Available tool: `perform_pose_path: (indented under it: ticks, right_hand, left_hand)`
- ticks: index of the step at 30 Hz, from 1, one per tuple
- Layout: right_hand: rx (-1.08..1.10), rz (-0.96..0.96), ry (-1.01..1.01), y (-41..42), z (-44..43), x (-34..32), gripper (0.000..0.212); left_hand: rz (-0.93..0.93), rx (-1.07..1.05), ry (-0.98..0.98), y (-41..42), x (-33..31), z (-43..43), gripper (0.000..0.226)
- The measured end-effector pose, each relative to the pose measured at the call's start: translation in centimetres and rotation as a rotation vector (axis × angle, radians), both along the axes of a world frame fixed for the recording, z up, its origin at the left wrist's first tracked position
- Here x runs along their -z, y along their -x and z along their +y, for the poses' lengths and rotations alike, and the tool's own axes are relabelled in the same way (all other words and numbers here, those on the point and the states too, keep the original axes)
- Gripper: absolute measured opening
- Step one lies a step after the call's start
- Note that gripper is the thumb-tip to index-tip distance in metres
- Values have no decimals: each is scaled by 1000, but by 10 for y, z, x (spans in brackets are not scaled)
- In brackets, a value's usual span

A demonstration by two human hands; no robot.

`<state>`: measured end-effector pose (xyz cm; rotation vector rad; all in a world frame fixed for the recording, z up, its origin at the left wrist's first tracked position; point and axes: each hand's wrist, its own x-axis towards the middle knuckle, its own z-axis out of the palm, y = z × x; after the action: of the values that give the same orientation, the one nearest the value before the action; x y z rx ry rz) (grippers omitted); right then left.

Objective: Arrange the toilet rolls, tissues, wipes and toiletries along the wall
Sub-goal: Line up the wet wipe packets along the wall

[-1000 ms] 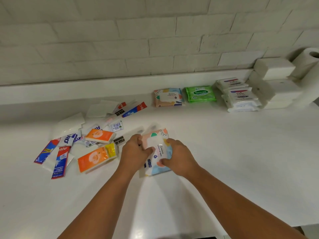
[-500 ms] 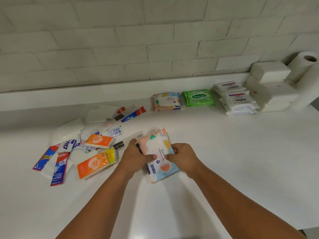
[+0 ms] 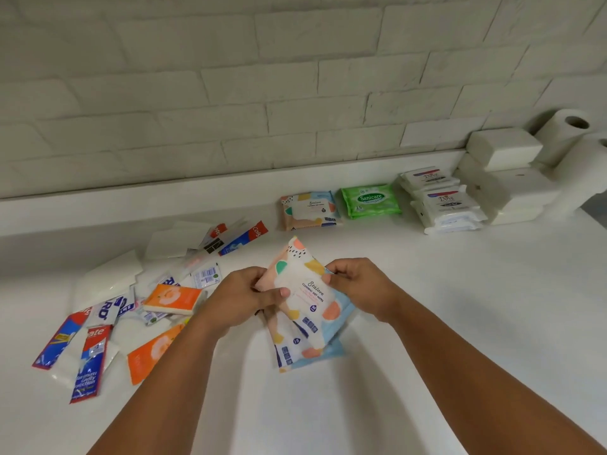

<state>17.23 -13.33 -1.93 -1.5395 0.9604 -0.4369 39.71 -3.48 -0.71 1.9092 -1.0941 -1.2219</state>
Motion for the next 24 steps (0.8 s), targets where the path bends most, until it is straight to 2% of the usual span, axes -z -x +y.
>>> perform_pose_path:
  ticks: [3,6,9,12,15,20,24]
  right_hand:
    - [-32,10,9,-1,-25,-8,13]
    - [-48,12,-8,-4,-48,-13,13]
    - [83,-96,-62,-10,-71,-19,12]
    - [337,-196,-150,-17,-92,-16,24]
    - [389,-181,-241,-28,-102,-6,40]
    - [433,-13,-50,-51,-125,-1,22]
    - [478,222,173,-66,-154,2,23]
  left_hand:
    - [53,97,-24,-4,-5,-13,34]
    - [211,139,-1,-4,-5,-28,37]
    - [361,26,66,-1,3,-45,34]
    - [294,-106,123,-4,17,-70,32]
    - [295,-248,154,-7,22,-102,27]
    - [317,-291,127,-13,27,-156,15]
    - [206,-315,85,-21,37,-194,16]
